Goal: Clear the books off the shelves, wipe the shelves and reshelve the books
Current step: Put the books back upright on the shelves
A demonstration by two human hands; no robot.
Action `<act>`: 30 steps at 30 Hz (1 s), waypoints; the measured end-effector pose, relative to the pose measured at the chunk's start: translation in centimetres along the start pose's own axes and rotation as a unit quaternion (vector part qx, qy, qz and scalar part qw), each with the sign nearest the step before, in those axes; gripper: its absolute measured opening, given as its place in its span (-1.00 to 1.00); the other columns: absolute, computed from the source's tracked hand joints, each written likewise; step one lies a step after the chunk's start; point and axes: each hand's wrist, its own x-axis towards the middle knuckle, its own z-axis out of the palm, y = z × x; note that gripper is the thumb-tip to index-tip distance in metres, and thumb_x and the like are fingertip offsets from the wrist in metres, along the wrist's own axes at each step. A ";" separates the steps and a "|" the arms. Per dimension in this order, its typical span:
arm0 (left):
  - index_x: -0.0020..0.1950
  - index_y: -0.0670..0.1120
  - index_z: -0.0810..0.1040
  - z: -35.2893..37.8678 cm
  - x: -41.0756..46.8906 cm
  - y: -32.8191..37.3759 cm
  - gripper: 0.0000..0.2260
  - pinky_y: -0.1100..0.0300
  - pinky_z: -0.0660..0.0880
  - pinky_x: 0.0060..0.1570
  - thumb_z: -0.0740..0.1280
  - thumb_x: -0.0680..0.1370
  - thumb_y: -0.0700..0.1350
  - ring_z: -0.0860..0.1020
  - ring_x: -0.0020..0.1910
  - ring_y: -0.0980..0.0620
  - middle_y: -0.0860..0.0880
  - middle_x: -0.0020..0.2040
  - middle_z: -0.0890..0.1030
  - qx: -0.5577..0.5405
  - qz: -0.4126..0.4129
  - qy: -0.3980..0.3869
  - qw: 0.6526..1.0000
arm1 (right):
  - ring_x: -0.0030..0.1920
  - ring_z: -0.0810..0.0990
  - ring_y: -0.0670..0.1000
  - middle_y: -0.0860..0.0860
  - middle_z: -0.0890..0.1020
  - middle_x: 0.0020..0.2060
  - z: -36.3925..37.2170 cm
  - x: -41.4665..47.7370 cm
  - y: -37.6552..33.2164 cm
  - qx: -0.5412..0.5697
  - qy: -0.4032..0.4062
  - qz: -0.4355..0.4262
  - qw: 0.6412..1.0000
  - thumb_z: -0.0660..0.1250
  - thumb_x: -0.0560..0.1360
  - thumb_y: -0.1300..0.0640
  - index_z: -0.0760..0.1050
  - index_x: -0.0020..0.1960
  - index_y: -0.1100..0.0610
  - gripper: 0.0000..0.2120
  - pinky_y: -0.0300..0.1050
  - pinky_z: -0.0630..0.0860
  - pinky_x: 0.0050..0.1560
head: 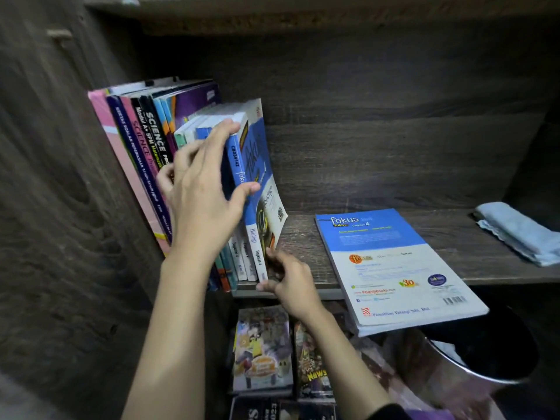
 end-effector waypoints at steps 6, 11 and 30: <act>0.52 0.02 0.17 1.7 -0.4 -0.7 -0.30 -0.04 0.16 0.22 0.42 0.46 0.00 0.22 0.33 0.05 0.06 0.45 0.35 0.048 0.007 0.017 0.999 | 0.30 0.48 0.03 0.04 0.53 0.30 0.5 0.0 -0.3 -0.041 0.024 0.019 0.999 0.55 0.33 0.07 0.41 0.41 0.09 -0.31 -0.14 0.40 0.27; 0.55 0.02 0.05 2.4 -0.7 -1.1 -0.28 -0.04 0.11 0.30 0.37 0.50 0.00 0.14 0.41 0.06 0.11 0.53 0.14 0.099 0.017 0.004 0.995 | 0.32 0.45 0.01 0.01 0.50 0.33 0.4 0.1 -0.3 -0.084 0.009 0.023 0.996 0.49 0.38 -0.02 0.37 0.44 0.05 -0.33 -0.18 0.35 0.27; 0.43 0.04 -0.44 2.2 -1.0 -0.8 0.03 0.07 -0.33 0.35 0.43 0.42 -0.13 -0.53 0.34 0.25 0.15 0.42 -0.46 0.170 -0.019 -0.122 0.978 | 0.32 0.45 0.06 0.02 0.47 0.36 0.7 -0.4 -1.1 -0.105 0.028 0.039 0.993 0.35 0.53 0.10 0.36 0.45 0.07 -0.50 -0.13 0.38 0.25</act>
